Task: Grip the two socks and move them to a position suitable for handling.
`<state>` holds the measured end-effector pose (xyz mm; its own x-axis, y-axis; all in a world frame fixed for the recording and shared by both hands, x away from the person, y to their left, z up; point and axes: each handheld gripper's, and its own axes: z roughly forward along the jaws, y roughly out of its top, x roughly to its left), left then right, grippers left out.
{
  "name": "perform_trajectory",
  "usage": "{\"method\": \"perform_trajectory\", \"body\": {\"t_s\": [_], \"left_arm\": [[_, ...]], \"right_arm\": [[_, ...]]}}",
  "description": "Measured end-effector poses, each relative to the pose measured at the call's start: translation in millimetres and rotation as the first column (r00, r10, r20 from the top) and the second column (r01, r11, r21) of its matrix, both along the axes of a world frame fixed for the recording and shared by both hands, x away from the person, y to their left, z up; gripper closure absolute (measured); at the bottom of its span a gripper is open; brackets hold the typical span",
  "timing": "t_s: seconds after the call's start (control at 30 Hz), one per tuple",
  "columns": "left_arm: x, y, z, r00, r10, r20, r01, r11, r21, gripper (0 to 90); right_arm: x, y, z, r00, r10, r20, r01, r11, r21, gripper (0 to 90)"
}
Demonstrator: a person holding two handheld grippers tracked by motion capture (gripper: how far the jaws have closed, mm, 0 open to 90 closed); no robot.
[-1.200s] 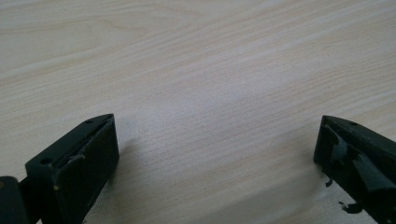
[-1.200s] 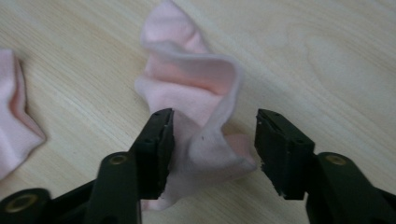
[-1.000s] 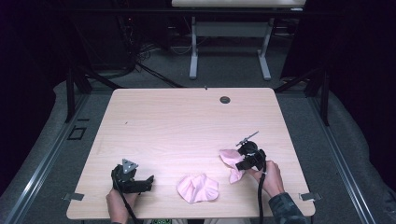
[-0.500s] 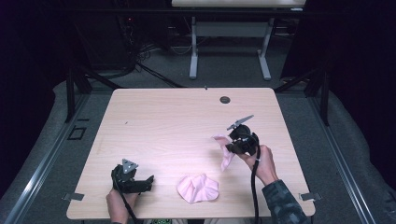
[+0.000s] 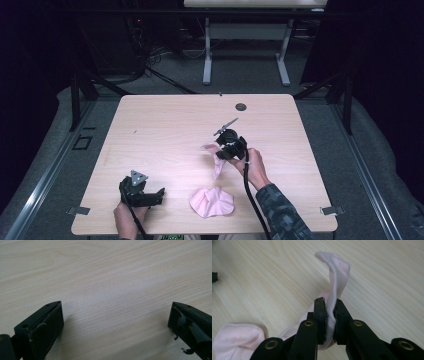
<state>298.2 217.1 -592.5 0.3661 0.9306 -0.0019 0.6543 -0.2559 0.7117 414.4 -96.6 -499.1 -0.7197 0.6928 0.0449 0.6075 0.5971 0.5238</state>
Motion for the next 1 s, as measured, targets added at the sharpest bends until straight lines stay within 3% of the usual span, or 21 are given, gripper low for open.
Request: {"method": "perform_trajectory", "body": {"t_s": [0.13,0.2,0.37,0.47,0.57,0.77,1.0], "left_arm": [[0.0,0.1,0.0,1.0,-0.001,0.0,0.001,1.0,0.001,0.1],[0.0,0.1,0.0,1.0,-0.002,0.0,0.002,1.0,0.002,0.1],[0.0,0.1,0.0,1.0,-0.001,0.0,0.001,1.0,0.002,0.1],[0.0,0.2,0.1,1.0,-0.002,0.0,0.002,1.0,0.003,0.2],[0.0,0.1,0.0,1.0,-0.001,0.001,0.001,1.0,0.001,0.2],[0.2,0.2,0.0,1.0,-0.001,0.0,0.001,1.0,-0.001,0.1],[0.7,1.7,1.0,0.9996,0.027,-0.004,-0.027,0.9993,-0.024,0.0]], "right_arm": [[6.7,5.2,-20.8,0.9979,-0.008,-0.065,0.008,1.0,0.003,81.6],[8.0,6.4,-29.7,0.9972,-0.01,-0.074,0.008,1.0,-0.02,79.8],[6.4,5.2,-46.2,0.995,-0.022,-0.098,0.017,0.999,-0.052,65.5],[2.0,-1.5,-43.9,0.9952,-0.041,-0.089,0.038,0.999,-0.035,44.7],[-4.5,-12.1,-33.8,0.996,-0.056,-0.07,0.055,0.998,-0.017,29.9],[-29.8,-36.7,-11.1,0.9975,-0.069,-0.014,0.07,0.996,0.06,24.9],[-60.2,-55.9,-7.9,0.9994,-0.034,0.001,0.033,0.997,0.072,18.6]]}}
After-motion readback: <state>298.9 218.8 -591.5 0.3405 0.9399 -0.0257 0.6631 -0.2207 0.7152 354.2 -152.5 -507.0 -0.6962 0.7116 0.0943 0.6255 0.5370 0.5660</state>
